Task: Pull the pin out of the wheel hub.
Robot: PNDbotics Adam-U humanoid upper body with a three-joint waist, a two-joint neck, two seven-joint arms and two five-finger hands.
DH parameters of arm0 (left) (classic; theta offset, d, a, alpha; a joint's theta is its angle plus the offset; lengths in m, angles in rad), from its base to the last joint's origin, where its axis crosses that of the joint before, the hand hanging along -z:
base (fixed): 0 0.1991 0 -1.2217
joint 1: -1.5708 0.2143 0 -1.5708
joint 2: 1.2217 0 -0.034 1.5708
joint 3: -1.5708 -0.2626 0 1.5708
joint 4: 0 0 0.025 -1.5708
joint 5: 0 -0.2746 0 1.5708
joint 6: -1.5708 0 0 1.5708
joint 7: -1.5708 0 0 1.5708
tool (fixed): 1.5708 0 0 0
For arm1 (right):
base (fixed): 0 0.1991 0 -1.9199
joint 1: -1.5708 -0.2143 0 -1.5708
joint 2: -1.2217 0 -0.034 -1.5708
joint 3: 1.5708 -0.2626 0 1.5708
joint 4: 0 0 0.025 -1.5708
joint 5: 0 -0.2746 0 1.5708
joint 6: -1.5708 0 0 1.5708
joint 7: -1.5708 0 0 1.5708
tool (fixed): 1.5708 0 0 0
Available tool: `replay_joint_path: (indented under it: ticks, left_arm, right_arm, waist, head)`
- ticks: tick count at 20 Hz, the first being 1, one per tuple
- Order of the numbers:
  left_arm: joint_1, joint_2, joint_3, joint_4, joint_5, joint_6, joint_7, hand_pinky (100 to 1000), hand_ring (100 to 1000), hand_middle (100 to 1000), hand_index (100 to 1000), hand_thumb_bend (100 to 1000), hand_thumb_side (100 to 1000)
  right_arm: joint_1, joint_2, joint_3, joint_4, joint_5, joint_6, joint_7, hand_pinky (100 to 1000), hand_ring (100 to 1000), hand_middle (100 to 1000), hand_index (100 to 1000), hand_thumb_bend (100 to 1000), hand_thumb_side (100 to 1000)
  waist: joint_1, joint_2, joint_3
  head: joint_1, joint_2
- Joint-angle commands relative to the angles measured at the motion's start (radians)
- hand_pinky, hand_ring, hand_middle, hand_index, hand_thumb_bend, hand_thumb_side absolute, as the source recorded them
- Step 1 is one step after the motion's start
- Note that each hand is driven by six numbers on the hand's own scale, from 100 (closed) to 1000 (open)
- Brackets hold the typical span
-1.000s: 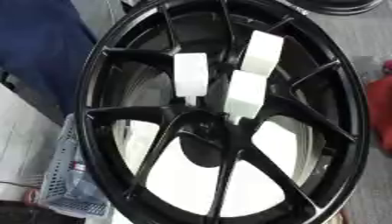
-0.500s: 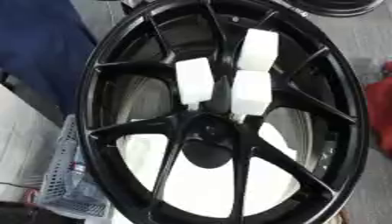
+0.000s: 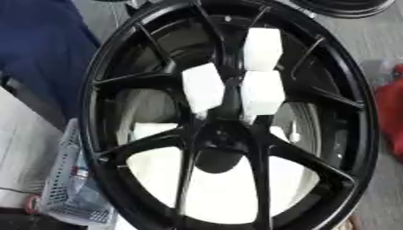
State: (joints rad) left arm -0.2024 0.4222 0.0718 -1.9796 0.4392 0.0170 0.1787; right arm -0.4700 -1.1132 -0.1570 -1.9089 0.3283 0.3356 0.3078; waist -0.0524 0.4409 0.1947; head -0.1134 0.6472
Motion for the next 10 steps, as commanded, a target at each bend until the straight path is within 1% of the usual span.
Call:
replay_joint_path:
  ticks: [1, 5, 10]
  left_arm:
    - [-0.007, 0.014, 0.003, -0.020, 0.003, 0.001, -0.005, 832, 684, 742, 873, 238, 893]
    - [-0.008, 0.017, 0.001, -0.020, 0.004, 0.001, -0.008, 832, 684, 741, 873, 237, 892]
    - [-0.011, 0.022, -0.001, -0.020, 0.005, 0.000, -0.010, 830, 684, 741, 872, 237, 891]
  right_arm:
    - [-0.041, -0.044, 0.030, -0.084, -0.055, -0.046, 0.030, 836, 788, 746, 806, 100, 348]
    - [-0.101, -0.051, 0.067, -0.091, -0.078, -0.111, 0.074, 836, 789, 745, 804, 100, 359]
    - [-0.147, -0.047, 0.091, -0.091, -0.080, -0.152, 0.110, 835, 788, 744, 802, 100, 369]
  waist:
    - [0.001, -0.037, 0.003]
    - [-0.001, -0.042, 0.004]
    - [-0.004, -0.045, 0.007]
  head:
    - [-0.007, -0.006]
    - [-0.011, -0.002]
    - [-0.007, 0.000]
